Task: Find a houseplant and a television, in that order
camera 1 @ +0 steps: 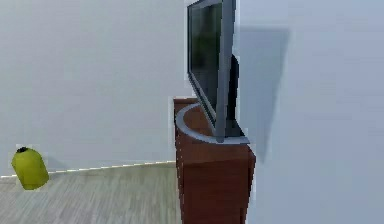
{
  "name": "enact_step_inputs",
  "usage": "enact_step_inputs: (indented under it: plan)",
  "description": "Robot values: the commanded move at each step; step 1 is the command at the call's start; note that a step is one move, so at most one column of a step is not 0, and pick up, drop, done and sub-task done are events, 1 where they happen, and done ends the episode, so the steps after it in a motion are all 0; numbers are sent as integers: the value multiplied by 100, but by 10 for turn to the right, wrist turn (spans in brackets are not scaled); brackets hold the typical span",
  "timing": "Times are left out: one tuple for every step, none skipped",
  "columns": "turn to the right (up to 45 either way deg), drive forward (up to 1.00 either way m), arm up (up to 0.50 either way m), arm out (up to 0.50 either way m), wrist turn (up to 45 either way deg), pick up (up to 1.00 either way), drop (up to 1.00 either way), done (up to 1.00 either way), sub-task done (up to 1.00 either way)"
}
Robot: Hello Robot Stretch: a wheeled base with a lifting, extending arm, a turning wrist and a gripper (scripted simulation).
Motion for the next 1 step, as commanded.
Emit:
enact_step_inputs:
  plan:
    - [0,0,0,0,0,0,0,100,0]
